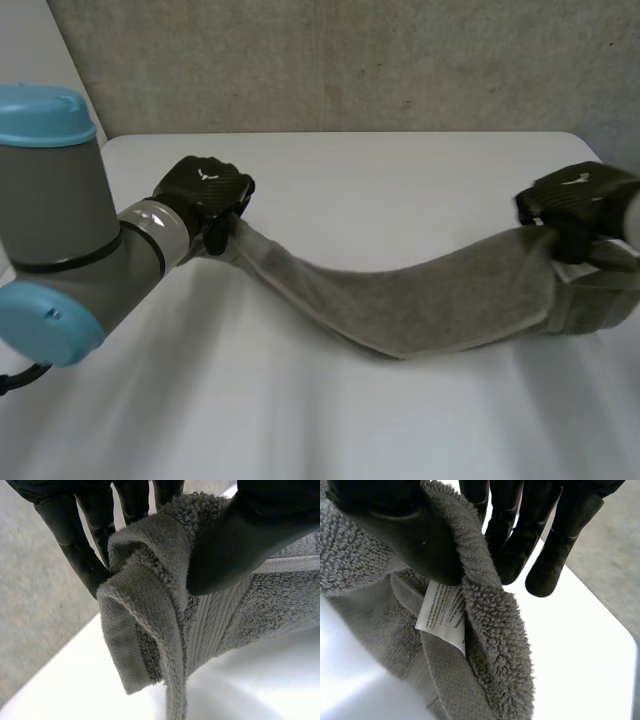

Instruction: Fold the towel.

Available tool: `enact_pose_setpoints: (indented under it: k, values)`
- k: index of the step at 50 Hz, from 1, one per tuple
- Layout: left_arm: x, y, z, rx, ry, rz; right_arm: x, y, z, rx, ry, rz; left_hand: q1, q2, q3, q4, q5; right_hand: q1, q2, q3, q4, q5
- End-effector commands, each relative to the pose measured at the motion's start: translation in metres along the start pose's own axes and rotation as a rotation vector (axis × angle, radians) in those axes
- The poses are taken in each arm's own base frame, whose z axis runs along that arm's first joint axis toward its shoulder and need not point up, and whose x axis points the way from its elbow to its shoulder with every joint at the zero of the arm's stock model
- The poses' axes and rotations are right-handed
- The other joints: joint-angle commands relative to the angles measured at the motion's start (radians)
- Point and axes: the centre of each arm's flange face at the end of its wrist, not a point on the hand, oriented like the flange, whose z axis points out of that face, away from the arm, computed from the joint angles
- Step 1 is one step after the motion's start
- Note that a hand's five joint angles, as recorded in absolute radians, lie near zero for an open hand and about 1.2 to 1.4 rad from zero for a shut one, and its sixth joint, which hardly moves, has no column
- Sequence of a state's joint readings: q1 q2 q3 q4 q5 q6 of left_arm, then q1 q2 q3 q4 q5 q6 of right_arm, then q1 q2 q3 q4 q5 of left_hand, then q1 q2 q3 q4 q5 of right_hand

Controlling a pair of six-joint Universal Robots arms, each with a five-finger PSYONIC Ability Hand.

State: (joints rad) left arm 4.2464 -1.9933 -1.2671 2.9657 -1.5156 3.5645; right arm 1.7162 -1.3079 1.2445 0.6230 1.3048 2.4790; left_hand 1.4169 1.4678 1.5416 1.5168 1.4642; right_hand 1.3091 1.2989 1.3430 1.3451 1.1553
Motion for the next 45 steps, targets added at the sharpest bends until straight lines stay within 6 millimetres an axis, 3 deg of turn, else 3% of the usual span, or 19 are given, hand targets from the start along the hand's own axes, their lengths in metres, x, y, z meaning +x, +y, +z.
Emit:
enact_pose_setpoints:
  k: [1, 3, 6, 8, 9, 11, 14, 17, 19, 20, 22, 25, 27, 28, 30, 33, 35, 40, 45]
  values:
    - [-0.032, -0.037, 0.027, 0.125, -0.085, -0.008, 0.011, -0.043, 0.043, 0.287, 0.169, -0.08, -0.021, -0.072, -0.145, -0.121, -0.242, 0.087, 0.097, 0.053, 0.051, 0.066]
    - [-0.057, -0.078, 0.026, 0.296, -0.171, -0.042, 0.029, -0.085, 0.035, 0.562, 0.327, -0.067, -0.021, -0.072, -0.145, -0.121, -0.242, 0.087, 0.097, 0.053, 0.051, 0.066]
    - [-0.07, -0.1, 0.022, 0.41, -0.21, -0.095, 0.034, -0.106, 0.019, 0.715, 0.39, -0.043, -0.021, -0.072, -0.145, -0.121, -0.242, 0.087, 0.097, 0.053, 0.051, 0.066]
    - [-0.104, -0.145, -0.002, 0.653, -0.278, -0.228, 0.041, -0.135, -0.018, 0.933, 0.465, 0.009, -0.021, -0.072, -0.145, -0.121, -0.242, 0.087, 0.097, 0.053, 0.051, 0.066]
    - [-0.104, -0.145, -0.002, 0.654, -0.278, -0.228, 0.041, -0.135, -0.018, 0.934, 0.466, 0.009, -0.021, -0.072, -0.145, -0.121, -0.242, 0.087, 0.097, 0.053, 0.051, 0.066]
    - [-0.133, -0.159, -0.017, 0.756, -0.307, -0.318, 0.045, -0.14, -0.038, 0.962, 0.473, 0.031, -0.021, -0.072, -0.145, -0.121, -0.242, 0.087, 0.097, 0.053, 0.051, 0.066]
    - [-0.134, -0.157, -0.016, 0.739, -0.302, -0.328, 0.042, -0.136, -0.035, 0.924, 0.45, 0.038, -0.021, -0.072, -0.145, -0.121, -0.242, 0.087, 0.097, 0.053, 0.051, 0.066]
    - [-0.127, -0.139, -0.004, 0.651, -0.283, -0.338, 0.029, -0.122, -0.023, 0.822, 0.373, 0.053, -0.021, -0.072, -0.145, -0.121, -0.242, 0.087, 0.097, 0.053, 0.051, 0.066]
    - [-0.115, -0.11, 0.014, 0.525, -0.251, -0.353, 0.016, -0.106, -0.008, 0.717, 0.307, 0.054, -0.021, -0.072, -0.145, -0.121, -0.242, 0.087, 0.097, 0.053, 0.051, 0.066]
    - [-0.115, -0.11, 0.014, 0.524, -0.251, -0.353, 0.016, -0.105, -0.008, 0.717, 0.307, 0.054, -0.021, -0.072, -0.145, -0.121, -0.242, 0.087, 0.097, 0.053, 0.051, 0.066]
    - [-0.1, -0.075, 0.028, 0.397, -0.223, -0.36, 0.011, -0.096, 0.001, 0.663, 0.281, 0.05, -0.021, -0.072, -0.145, -0.121, -0.242, 0.087, 0.097, 0.053, 0.051, 0.066]
    - [-0.092, -0.056, 0.034, 0.335, -0.212, -0.353, 0.0, -0.077, 0.016, 0.573, 0.241, 0.029, -0.021, -0.072, -0.145, -0.121, -0.242, 0.087, 0.097, 0.053, 0.051, 0.066]
    - [-0.075, -0.02, 0.045, 0.238, -0.194, -0.305, -0.016, -0.059, 0.029, 0.502, 0.196, 0.002, -0.021, -0.072, -0.145, -0.121, -0.242, 0.087, 0.097, 0.053, 0.051, 0.066]
    - [-0.075, -0.019, 0.045, 0.237, -0.194, -0.305, -0.016, -0.059, 0.029, 0.502, 0.195, 0.002, -0.021, -0.072, -0.145, -0.121, -0.242, 0.087, 0.097, 0.053, 0.051, 0.066]
    - [-0.058, 0.016, 0.053, 0.154, -0.175, -0.218, -0.033, -0.037, 0.043, 0.422, 0.145, -0.02, -0.021, -0.072, -0.145, -0.121, -0.242, 0.087, 0.097, 0.053, 0.051, 0.066]
    - [-0.048, 0.035, 0.055, 0.107, -0.161, -0.169, -0.041, -0.022, 0.053, 0.368, 0.119, -0.029, -0.021, -0.072, -0.145, -0.121, -0.242, 0.087, 0.097, 0.053, 0.051, 0.066]
    - [-0.031, 0.066, 0.055, 0.022, -0.13, -0.067, -0.058, 0.007, 0.068, 0.261, 0.061, -0.057, -0.021, -0.072, -0.145, -0.121, -0.242, 0.087, 0.097, 0.053, 0.051, 0.066]
    - [-0.012, 0.09, 0.047, -0.057, -0.078, 0.027, -0.072, 0.036, 0.079, 0.148, 0.01, -0.087, -0.021, -0.072, -0.145, -0.121, -0.242, 0.087, 0.097, 0.053, 0.051, 0.066]
    - [-0.006, 0.09, 0.037, -0.07, -0.062, 0.034, -0.076, 0.044, 0.078, 0.121, -0.004, -0.084, -0.021, -0.072, -0.145, -0.121, -0.242, 0.087, 0.097, 0.053, 0.051, 0.066]
